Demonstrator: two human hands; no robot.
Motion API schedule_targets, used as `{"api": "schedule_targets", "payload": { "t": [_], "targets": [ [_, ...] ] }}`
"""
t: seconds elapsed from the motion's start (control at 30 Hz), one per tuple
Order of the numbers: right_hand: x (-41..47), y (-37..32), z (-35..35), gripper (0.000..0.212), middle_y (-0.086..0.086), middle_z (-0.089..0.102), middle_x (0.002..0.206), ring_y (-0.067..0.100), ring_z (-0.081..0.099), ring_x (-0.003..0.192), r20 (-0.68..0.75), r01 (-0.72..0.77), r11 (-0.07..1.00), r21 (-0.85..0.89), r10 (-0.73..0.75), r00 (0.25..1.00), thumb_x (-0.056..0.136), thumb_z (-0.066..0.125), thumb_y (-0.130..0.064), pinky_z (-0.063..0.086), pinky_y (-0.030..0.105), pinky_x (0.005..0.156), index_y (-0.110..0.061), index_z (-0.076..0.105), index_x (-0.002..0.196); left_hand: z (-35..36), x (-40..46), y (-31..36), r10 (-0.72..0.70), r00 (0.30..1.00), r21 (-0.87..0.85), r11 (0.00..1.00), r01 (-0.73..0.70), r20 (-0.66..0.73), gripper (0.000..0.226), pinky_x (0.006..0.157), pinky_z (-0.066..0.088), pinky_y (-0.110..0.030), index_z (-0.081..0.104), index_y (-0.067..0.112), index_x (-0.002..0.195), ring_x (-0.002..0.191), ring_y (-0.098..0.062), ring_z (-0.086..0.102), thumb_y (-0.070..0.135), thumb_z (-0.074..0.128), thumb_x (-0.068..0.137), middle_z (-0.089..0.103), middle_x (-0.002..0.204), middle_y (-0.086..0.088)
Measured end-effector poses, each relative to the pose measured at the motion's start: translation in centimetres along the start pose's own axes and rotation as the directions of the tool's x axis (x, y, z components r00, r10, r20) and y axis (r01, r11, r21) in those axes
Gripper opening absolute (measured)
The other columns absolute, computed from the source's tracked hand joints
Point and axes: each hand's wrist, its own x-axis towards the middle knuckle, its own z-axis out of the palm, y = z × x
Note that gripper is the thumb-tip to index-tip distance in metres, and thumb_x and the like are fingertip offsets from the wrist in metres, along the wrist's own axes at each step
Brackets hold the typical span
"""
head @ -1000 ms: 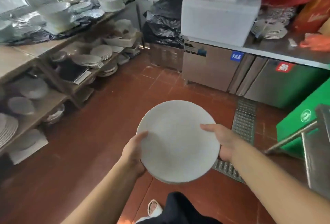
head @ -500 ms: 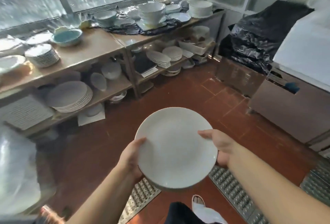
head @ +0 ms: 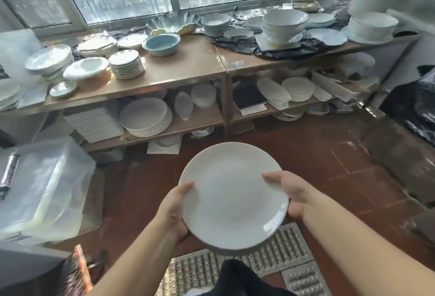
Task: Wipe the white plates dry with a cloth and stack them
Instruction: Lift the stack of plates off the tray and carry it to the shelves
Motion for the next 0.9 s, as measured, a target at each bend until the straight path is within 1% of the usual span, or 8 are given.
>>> {"api": "schedule_targets", "payload": {
  "t": [0.1, 0.2, 0.3, 0.37, 0.43, 0.57, 0.67, 0.9],
  "targets": [
    [3.1, -4.3, 0.4, 0.032, 0.022, 0.078, 0.107, 0.035, 0.078, 0.086, 0.026, 0.001, 1.000, -0.031, 0.000, 1.000, 0.103, 0.056, -0.020, 0.057, 0.042, 0.078, 0.001, 0.071, 0.123, 1.9, 2.3, 2.4, 0.006, 0.999, -0.037, 0.999, -0.007, -0.036, 0.038, 0.084, 0.058, -0.048, 0.072, 0.005, 0.123, 0.092, -0.039, 0.075, 0.031, 0.053, 0.103, 0.078, 0.116, -0.022],
    [6.7, -8.1, 1.3, 0.033, 0.023, 0.077, 0.112, 0.038, 0.075, 0.096, 0.040, -0.003, 0.997, -0.071, 0.006, 0.999, 0.102, 0.057, -0.019, 0.057, 0.043, 0.082, 0.002, 0.071, 0.124, 3.3, 5.2, 5.0, 0.013, 0.998, -0.068, 0.998, -0.017, -0.059, 0.039, 0.083, 0.058, -0.046, 0.073, 0.005, 0.124, 0.085, -0.037, 0.077, 0.031, 0.052, 0.104, 0.080, 0.110, -0.020],
    [10.6, -11.5, 2.6, 0.032, 0.022, 0.078, 0.111, 0.037, 0.075, 0.095, 0.055, -0.018, 0.996, -0.087, 0.023, 0.998, 0.102, 0.057, -0.018, 0.057, 0.043, 0.081, 0.001, 0.071, 0.123, 4.4, 8.6, 8.1, 0.026, 0.995, -0.069, 0.997, -0.032, -0.092, 0.040, 0.085, 0.057, -0.046, 0.071, 0.004, 0.130, 0.094, -0.038, 0.074, 0.029, 0.053, 0.104, 0.077, 0.119, -0.022],
    [13.5, -13.8, 3.5, 0.032, 0.021, 0.078, 0.111, 0.037, 0.075, 0.099, 0.056, -0.024, 0.995, -0.098, 0.029, 0.998, 0.102, 0.058, -0.019, 0.057, 0.044, 0.085, 0.001, 0.071, 0.123, 4.9, 11.3, 10.3, 0.017, 0.996, -0.072, 0.997, -0.024, -0.085, 0.042, 0.087, 0.057, -0.047, 0.070, 0.003, 0.133, 0.099, -0.039, 0.073, 0.029, 0.053, 0.105, 0.076, 0.123, -0.022],
    [16.5, -15.9, 4.6, 0.032, 0.022, 0.077, 0.113, 0.038, 0.074, 0.103, 0.051, -0.029, 0.994, -0.105, 0.034, 0.998, 0.101, 0.058, -0.020, 0.057, 0.046, 0.088, 0.000, 0.071, 0.123, 5.2, 14.3, 12.9, 0.011, 0.996, -0.075, 0.997, -0.018, -0.085, 0.041, 0.084, 0.058, -0.047, 0.070, 0.004, 0.132, 0.097, -0.039, 0.074, 0.029, 0.054, 0.105, 0.076, 0.122, -0.022],
    [22.1, -20.6, 7.5, 0.032, 0.023, 0.077, 0.113, 0.038, 0.076, 0.096, 0.039, -0.049, 0.997, -0.064, 0.052, 0.998, 0.101, 0.059, -0.020, 0.057, 0.046, 0.083, 0.000, 0.072, 0.122, 6.0, 20.2, 19.3, -0.028, 0.997, -0.065, 0.998, 0.023, -0.073, 0.039, 0.076, 0.058, -0.044, 0.072, 0.005, 0.128, 0.084, -0.036, 0.077, 0.031, 0.056, 0.104, 0.080, 0.108, -0.019],
    [25.5, -24.2, 9.9, 0.033, 0.023, 0.077, 0.110, 0.038, 0.079, 0.086, 0.024, -0.057, 0.998, -0.037, 0.058, 0.998, 0.100, 0.059, -0.020, 0.057, 0.045, 0.079, 0.002, 0.072, 0.121, 6.5, 24.1, 24.3, -0.044, 0.997, -0.045, 0.998, 0.041, -0.057, 0.041, 0.077, 0.058, -0.044, 0.071, 0.005, 0.132, 0.088, -0.036, 0.076, 0.031, 0.057, 0.103, 0.079, 0.113, -0.020],
    [32.3, -33.1, 14.4, 0.030, 0.022, 0.078, 0.106, 0.038, 0.079, 0.082, -0.001, -0.035, 0.999, 0.022, 0.035, 0.999, 0.100, 0.060, -0.020, 0.057, 0.044, 0.073, 0.000, 0.071, 0.118, 8.5, 32.1, 34.2, -0.010, 1.000, -0.037, 0.999, 0.009, -0.030, 0.038, 0.078, 0.059, -0.044, 0.071, 0.006, 0.130, 0.090, -0.036, 0.077, 0.030, 0.059, 0.103, 0.079, 0.116, -0.018]
  ]
}}
